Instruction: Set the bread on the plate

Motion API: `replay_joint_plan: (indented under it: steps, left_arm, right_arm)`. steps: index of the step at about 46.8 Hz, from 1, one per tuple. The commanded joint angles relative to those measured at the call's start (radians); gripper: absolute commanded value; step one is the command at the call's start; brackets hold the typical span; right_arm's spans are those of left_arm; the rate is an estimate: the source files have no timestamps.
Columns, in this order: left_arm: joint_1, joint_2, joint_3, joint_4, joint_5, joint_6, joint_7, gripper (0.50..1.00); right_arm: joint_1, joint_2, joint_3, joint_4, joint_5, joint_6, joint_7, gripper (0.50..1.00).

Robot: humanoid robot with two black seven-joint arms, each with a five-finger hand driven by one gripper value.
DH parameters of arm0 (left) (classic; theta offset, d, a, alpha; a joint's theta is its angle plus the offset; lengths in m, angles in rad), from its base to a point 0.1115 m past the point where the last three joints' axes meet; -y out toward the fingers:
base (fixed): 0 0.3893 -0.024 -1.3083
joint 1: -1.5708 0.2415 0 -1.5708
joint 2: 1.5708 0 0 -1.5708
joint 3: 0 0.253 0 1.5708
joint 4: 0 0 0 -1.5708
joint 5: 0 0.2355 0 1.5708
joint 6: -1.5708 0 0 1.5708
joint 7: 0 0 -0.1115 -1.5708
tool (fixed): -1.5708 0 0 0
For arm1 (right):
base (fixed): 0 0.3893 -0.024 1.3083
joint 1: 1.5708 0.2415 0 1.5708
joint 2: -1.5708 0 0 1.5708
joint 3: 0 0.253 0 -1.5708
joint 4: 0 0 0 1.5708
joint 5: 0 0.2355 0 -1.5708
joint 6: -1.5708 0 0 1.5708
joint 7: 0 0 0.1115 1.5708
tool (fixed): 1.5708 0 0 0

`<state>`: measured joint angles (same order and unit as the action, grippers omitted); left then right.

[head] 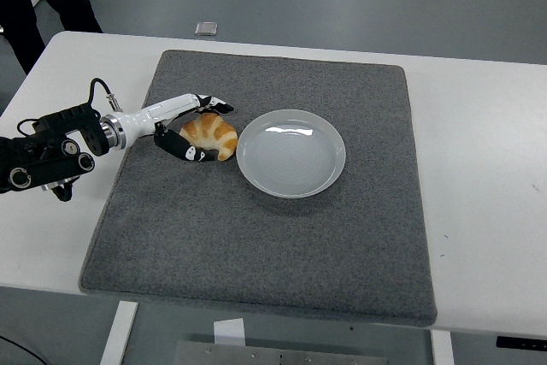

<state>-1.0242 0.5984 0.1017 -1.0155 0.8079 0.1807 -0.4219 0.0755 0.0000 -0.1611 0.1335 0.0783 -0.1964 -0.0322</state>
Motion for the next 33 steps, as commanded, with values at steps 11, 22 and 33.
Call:
replay_joint_plan:
  steps: [11,22,33]
  left_arm:
    - [-0.017,0.011,-0.043,0.008,0.002,0.008,0.000,0.500]
    - [-0.027,0.011,-0.043,0.008,0.002,0.008,0.000,0.500]
    - [-0.025,0.017,-0.051,0.009,-0.006,0.009,0.000,0.500]
  right_arm:
    - [0.000,0.000,0.000,0.000,0.000,0.000,0.000,0.952]
    - [0.000,0.000,0.000,0.000,0.000,0.000,0.000,0.952]
    - [0.000,0.000,0.000,0.000,0.000,0.000,0.000,0.952]
